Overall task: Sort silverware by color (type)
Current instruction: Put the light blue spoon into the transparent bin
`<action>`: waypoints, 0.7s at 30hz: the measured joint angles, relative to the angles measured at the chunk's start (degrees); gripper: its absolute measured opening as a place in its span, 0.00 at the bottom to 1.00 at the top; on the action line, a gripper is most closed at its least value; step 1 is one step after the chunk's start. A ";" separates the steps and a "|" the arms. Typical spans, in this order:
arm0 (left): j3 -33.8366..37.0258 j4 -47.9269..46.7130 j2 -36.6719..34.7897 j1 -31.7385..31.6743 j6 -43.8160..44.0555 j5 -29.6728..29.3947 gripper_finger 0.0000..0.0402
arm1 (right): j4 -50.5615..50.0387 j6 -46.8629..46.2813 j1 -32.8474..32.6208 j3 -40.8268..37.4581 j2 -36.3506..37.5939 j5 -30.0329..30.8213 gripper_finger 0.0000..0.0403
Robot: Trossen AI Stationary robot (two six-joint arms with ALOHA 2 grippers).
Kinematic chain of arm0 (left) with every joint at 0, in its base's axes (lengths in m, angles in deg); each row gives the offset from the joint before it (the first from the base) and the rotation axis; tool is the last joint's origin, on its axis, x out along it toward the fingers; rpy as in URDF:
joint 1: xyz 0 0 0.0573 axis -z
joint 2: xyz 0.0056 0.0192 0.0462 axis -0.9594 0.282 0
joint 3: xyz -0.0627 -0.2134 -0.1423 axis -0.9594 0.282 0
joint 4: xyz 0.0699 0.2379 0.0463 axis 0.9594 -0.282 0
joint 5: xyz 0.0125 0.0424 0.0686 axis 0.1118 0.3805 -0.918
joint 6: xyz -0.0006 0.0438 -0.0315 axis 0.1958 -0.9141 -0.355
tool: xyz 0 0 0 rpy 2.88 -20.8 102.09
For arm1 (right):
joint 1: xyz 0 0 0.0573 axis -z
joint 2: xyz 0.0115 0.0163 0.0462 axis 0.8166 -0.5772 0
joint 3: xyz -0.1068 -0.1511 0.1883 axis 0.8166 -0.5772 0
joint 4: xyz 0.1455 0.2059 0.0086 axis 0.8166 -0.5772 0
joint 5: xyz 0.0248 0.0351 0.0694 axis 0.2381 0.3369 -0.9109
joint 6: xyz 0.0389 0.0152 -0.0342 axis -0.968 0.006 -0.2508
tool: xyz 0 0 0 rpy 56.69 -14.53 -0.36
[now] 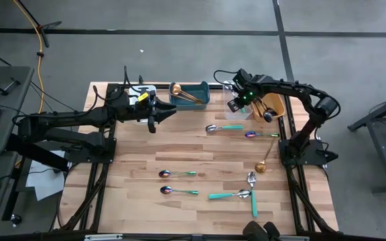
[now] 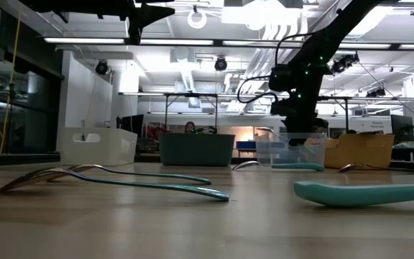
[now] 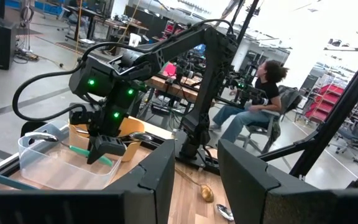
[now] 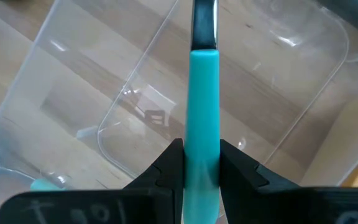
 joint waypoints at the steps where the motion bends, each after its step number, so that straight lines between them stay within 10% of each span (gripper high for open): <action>1: 0.00 0.00 0.00 0.00 0.00 0.00 0.28 | 0.01 0.00 0.00 0.00 0.00 0.00 0.16; 10: 0.00 0.00 0.00 0.00 -0.01 -0.04 0.28 | -0.03 -1.50 0.00 0.00 0.00 -0.14 0.17; 21: 0.00 -0.01 0.00 0.00 -0.02 -0.09 0.28 | -0.47 -0.69 -0.02 0.10 0.14 -0.64 0.45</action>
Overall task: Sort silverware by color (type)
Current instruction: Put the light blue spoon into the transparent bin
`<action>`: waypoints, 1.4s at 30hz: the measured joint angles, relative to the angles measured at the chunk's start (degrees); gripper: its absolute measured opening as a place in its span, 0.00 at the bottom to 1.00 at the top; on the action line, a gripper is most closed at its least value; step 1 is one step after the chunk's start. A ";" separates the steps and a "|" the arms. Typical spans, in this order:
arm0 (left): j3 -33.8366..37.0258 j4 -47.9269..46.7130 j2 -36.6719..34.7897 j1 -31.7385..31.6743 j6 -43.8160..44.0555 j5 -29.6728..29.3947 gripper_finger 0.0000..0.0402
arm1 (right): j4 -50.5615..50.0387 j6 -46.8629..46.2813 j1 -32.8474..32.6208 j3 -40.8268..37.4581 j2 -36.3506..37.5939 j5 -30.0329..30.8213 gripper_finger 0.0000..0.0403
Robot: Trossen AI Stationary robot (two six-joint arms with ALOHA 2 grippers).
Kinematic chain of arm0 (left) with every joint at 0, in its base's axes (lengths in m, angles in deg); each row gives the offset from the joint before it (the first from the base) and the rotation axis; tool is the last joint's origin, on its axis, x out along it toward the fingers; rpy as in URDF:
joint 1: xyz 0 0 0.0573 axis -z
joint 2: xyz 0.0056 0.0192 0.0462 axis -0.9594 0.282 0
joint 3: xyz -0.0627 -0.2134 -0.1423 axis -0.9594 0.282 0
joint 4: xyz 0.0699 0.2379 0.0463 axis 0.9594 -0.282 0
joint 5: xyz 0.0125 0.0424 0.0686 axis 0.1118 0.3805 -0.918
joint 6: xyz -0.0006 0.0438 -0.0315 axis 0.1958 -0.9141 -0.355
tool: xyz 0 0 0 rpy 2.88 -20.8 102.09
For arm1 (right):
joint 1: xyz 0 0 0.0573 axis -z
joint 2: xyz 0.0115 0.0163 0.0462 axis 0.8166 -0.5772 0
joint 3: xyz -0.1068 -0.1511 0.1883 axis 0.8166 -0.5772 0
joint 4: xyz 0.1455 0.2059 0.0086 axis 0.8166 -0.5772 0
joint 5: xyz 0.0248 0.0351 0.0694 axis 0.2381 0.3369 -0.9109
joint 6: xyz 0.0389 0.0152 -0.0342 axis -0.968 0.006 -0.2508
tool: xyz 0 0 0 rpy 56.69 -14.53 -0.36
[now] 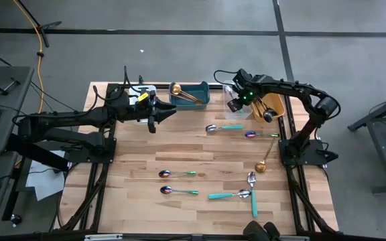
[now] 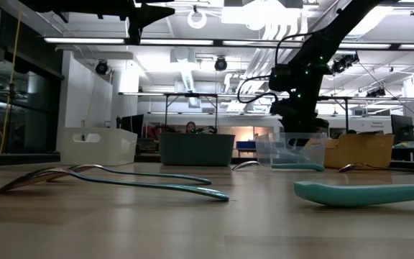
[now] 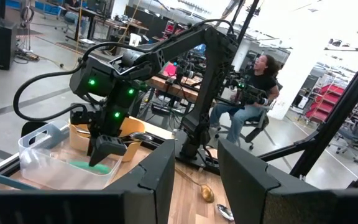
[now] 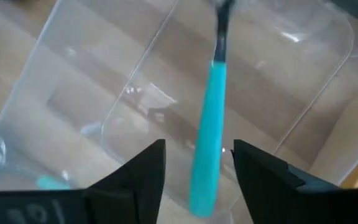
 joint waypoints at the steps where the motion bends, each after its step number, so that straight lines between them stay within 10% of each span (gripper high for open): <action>1: 0.00 0.00 0.00 0.01 -0.01 0.02 0.28 | -0.68 0.93 0.07 0.34 0.17 -0.20 0.46; 10: 0.00 -0.03 0.00 0.02 -0.09 0.00 0.28 | -3.23 6.83 0.25 2.46 12.89 -0.69 0.47; 23: 0.00 -0.03 0.00 0.02 -0.02 -0.02 0.28 | 8.40 -4.67 -12.58 -6.62 40.40 -19.01 0.47; 42: 0.00 -0.01 0.00 0.02 0.03 -0.02 0.28 | 16.16 -5.14 -21.35 -8.25 43.05 -14.26 0.47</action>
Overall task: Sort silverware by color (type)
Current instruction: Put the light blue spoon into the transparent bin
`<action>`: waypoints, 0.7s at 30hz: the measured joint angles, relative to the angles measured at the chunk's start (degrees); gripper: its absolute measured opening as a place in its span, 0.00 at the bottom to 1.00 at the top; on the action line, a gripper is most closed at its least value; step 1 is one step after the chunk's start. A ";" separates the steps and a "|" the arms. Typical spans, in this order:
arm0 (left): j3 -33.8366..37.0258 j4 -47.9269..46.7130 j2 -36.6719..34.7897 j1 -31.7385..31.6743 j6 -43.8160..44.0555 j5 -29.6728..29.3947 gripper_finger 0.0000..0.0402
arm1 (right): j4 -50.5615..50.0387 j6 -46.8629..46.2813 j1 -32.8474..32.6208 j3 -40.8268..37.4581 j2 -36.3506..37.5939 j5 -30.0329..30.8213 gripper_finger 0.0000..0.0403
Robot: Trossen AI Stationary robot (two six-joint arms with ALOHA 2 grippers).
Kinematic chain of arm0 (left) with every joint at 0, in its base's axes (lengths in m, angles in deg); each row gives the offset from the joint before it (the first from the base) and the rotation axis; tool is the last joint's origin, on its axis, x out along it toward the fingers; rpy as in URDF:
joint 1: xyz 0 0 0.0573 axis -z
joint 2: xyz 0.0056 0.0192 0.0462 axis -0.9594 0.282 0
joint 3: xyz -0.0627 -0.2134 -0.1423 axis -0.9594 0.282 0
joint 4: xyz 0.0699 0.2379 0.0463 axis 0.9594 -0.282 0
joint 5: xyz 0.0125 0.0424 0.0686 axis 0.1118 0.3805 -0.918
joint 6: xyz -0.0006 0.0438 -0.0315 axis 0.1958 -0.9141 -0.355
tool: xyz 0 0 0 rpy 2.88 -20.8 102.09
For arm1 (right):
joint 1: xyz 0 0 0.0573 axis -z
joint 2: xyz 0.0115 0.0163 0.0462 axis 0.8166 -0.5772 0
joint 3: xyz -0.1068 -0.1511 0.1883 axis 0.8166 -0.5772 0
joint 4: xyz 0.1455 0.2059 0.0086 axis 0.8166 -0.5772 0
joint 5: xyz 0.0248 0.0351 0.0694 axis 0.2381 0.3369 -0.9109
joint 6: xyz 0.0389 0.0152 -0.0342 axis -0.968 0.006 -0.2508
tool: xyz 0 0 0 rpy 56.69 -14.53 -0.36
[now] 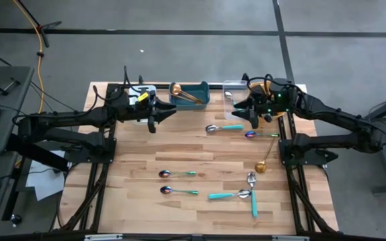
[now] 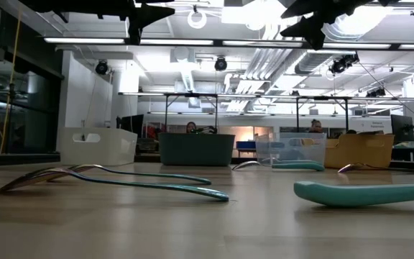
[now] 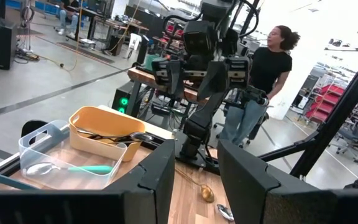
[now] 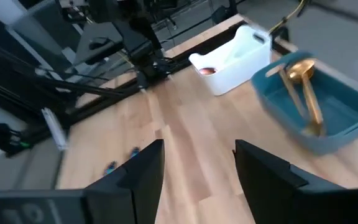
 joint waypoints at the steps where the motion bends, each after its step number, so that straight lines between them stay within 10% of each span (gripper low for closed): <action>1: 0.00 0.00 0.00 0.00 0.02 0.00 0.28 | 0.04 -1.73 -0.31 0.00 -0.21 -0.96 0.47; 21: 0.00 -0.02 0.01 0.00 0.08 0.00 0.28 | -6.94 -5.72 -42.19 0.00 -17.42 3.07 0.47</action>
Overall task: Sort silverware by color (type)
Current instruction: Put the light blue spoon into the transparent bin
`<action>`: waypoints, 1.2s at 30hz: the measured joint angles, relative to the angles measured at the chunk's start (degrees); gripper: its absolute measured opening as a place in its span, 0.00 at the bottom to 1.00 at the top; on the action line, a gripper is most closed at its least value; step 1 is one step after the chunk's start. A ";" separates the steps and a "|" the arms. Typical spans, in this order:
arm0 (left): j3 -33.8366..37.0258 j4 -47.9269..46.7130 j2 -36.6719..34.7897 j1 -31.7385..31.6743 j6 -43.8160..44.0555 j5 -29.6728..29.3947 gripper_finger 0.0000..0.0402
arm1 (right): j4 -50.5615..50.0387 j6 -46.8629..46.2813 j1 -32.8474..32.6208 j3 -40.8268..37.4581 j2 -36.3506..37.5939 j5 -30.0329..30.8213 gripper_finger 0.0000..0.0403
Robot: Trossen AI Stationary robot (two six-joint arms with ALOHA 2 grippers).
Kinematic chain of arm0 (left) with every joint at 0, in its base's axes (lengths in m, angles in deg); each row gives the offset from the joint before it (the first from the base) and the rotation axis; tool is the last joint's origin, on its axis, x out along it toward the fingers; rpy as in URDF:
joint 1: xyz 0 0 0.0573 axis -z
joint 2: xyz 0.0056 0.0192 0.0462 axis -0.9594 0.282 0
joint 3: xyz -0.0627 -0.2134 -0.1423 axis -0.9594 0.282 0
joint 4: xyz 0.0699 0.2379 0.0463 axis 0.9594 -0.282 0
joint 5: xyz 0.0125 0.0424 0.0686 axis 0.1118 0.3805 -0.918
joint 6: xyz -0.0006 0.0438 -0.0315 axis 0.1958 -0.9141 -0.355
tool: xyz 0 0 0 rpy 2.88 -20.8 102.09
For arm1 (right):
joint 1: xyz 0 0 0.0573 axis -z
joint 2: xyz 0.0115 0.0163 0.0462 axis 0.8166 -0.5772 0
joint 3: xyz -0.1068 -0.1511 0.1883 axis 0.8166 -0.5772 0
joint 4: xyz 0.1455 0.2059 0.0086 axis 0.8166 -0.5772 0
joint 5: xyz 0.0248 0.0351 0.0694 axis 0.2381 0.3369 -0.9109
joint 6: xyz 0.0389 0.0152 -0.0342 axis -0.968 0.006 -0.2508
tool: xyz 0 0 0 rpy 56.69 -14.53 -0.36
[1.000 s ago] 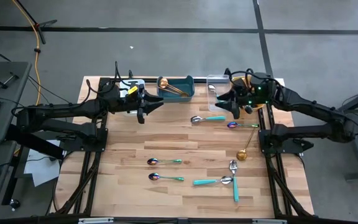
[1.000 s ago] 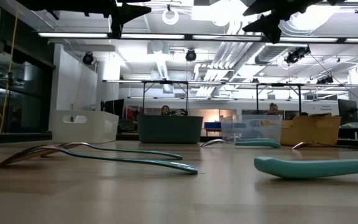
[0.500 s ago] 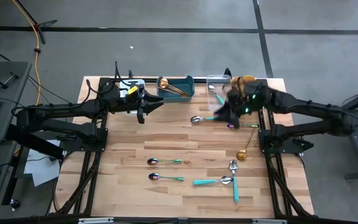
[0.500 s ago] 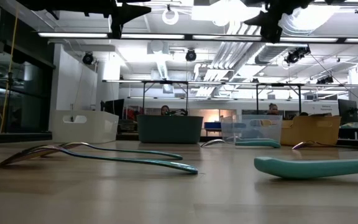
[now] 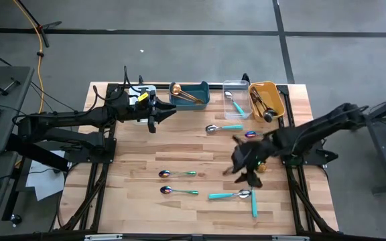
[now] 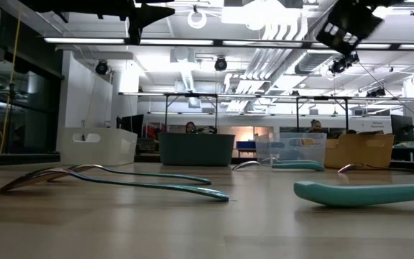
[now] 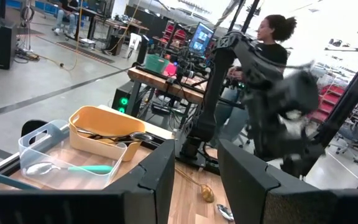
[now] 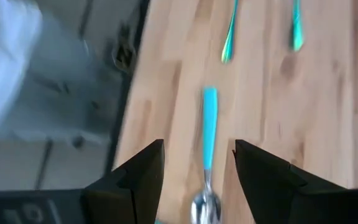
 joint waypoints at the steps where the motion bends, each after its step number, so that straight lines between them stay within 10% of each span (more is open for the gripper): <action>1: 0.00 0.00 0.01 -0.02 0.00 0.00 0.28 | -0.29 0.89 -1.19 0.00 -1.61 0.85 0.47; 17: 0.00 -0.29 0.00 0.00 0.01 0.00 0.28 | 1.33 2.31 -12.02 0.02 -22.51 8.97 0.47; 36: 0.00 -2.11 0.01 -0.01 -0.09 0.00 0.28 | 5.30 -1.63 -16.00 0.35 -30.50 17.04 0.47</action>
